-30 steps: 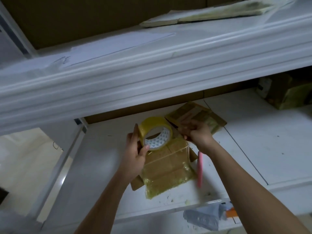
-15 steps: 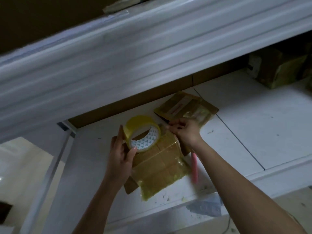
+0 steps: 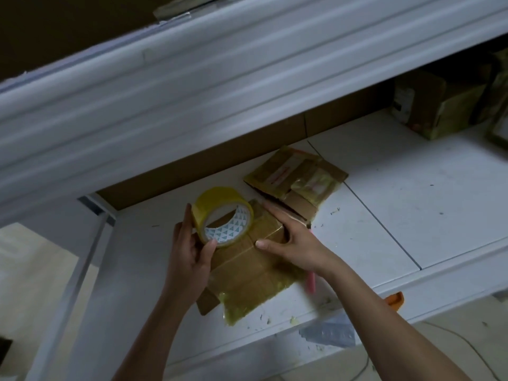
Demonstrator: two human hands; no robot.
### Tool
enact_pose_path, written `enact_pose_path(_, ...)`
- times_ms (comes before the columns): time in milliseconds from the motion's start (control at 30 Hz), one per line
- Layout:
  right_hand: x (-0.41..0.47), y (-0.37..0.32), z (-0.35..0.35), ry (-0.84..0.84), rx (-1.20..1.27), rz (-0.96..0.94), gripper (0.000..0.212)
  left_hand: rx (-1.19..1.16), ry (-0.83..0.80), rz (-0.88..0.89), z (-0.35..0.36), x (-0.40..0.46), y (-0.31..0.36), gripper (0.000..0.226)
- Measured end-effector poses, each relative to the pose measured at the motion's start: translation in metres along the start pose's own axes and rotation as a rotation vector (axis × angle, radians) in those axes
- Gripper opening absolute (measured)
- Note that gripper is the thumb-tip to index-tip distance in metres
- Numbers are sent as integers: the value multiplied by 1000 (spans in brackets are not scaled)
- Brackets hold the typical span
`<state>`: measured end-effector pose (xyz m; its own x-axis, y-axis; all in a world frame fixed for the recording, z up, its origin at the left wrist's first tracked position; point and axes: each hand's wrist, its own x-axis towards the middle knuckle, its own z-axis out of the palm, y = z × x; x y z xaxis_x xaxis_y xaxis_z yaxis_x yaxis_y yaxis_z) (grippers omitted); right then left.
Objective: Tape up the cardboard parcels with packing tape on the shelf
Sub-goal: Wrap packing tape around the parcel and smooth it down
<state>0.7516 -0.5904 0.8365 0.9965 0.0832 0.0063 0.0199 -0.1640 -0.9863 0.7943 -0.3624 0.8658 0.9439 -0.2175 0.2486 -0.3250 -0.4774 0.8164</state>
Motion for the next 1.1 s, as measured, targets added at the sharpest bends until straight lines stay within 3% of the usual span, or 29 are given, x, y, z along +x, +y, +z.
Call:
enact_pose_path(167, 9, -7, 2, 44, -201, -116, 99, -106, 45, -40, 3, 1, 5, 71)
enact_pose_path(267, 12, -4, 11, 83, -276, -138, 100, -148, 68, -28, 8, -1, 12, 57)
enact_pose_path(500, 13, -2, 5, 87, -259, -111, 92, -286, 193, -11, -16, -8, 24, 55)
enact_pose_path(600, 10, -8, 5, 83, -317, -100, 92, -258, 146, 8, -31, -11, 19, 52)
enact_pose_path(700, 8, -24, 8, 83, -774, -44, 98, -205, 127, 20, -32, -7, 16, 49)
enact_pose_path(767, 9, -31, 16, 80, -1032, -124, 104, -209, 140, 37, -31, -5, 16, 47)
enact_pose_path(967, 11, -32, 31, 11, -1157, -161, 102, -286, 5, 53, -20, -11, 21, 60)
enact_pose_path(1100, 12, -34, 30, -13, -1145, -130, 101, -114, 32, 93, -60, -11, 18, 57)
